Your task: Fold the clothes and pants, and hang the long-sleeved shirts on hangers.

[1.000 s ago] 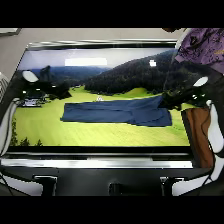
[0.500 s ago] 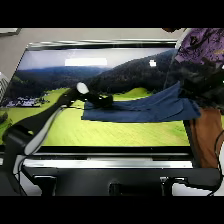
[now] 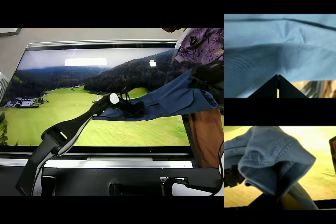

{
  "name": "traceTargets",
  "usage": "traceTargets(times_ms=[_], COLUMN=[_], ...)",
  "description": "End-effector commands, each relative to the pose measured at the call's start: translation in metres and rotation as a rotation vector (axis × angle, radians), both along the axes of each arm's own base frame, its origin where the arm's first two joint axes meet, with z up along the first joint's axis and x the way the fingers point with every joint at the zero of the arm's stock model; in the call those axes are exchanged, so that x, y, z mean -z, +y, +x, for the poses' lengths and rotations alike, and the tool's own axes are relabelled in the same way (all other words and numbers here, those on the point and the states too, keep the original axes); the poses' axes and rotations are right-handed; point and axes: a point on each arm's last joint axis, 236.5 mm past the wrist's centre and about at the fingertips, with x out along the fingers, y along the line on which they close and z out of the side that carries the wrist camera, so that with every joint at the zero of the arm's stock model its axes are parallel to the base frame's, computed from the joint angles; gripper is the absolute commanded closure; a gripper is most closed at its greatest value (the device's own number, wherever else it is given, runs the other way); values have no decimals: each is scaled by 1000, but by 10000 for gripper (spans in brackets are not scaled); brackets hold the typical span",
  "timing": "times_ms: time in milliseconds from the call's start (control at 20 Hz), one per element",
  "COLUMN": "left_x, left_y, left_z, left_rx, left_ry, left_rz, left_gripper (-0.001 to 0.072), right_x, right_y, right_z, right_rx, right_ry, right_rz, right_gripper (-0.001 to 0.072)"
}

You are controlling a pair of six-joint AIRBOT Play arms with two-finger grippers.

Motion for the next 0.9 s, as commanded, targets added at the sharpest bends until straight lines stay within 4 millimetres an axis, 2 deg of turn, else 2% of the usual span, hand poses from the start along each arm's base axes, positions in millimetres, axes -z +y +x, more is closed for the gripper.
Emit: traceTargets(times_ms=[0,200,300,400,450,550,650,750,850], left_x=[2,-3,-12,-27,-38,-65,-99,-130,-158], left_y=[-25,-11,7,39,58,111,174,238,294], left_z=[-10,-1,7,24,35,59,77,84,84], left_rx=[-37,-44,-30,-17,-14,-22,-49,-86,-129], left_ry=[77,95,103,52,11,-81,-142,-166,-178], left_rz=[-71,-67,-57,-1,40,141,243,339,410], left_gripper=[695,695,695,695,695,695,694,694,693], right_x=[-7,-16,-21,-25,-28,-31,-30,-24,-17], right_y=[4,6,8,16,25,47,78,111,148], right_z=[-5,-8,-10,-10,-9,-3,0,4,7], right_rx=[-2,-2,-3,7,7,9,-13,-24,-64], right_ry=[-1,-22,-35,-40,-44,-55,-53,-45,-46], right_rz=[12,13,13,54,93,128,130,108,99], right_gripper=[685,686,686,686,686,686,686,686,686])
